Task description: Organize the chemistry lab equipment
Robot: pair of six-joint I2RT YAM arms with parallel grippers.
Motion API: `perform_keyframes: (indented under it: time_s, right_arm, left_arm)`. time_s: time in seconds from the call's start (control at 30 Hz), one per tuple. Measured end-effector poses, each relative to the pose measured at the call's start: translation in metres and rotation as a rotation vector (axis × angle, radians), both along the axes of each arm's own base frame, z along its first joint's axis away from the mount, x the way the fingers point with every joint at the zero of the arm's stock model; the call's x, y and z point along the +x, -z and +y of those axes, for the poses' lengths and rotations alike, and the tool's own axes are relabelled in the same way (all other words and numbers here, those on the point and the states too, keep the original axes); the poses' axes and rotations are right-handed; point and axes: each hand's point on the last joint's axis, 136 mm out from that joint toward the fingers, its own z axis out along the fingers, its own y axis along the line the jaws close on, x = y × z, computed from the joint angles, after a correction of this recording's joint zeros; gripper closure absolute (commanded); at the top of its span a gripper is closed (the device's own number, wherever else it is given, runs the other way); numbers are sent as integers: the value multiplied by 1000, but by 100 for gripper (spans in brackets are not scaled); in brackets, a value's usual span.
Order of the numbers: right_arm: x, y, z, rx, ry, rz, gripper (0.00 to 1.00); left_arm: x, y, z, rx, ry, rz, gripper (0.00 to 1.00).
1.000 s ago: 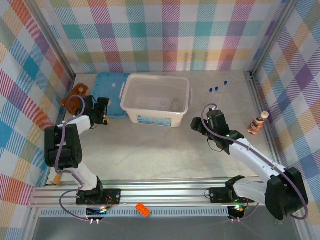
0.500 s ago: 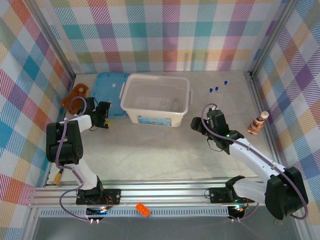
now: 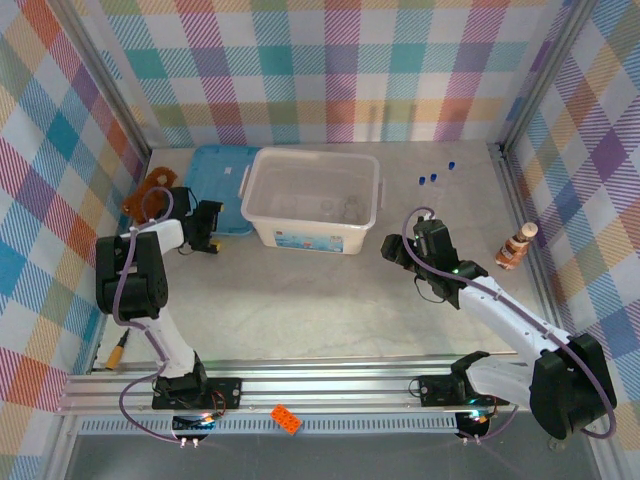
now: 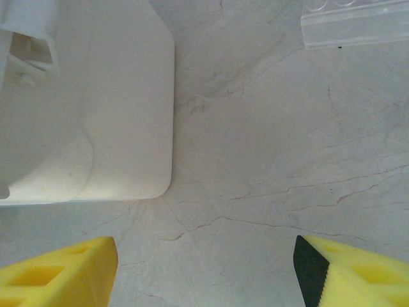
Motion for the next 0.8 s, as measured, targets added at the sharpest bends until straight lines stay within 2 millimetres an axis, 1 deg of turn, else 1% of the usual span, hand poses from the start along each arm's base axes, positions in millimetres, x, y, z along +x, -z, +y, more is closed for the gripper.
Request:
perform_keyframes:
  time_s: [0.4,0.8]
  right_arm:
    - [1,6,1,-15,-13,13,26]
    - [2,4,2,-8,-15,4,26]
  left_arm:
    - [10,3,-2,-27,-22,62,11]
    - [21,2,-3,-48,-36,41,11]
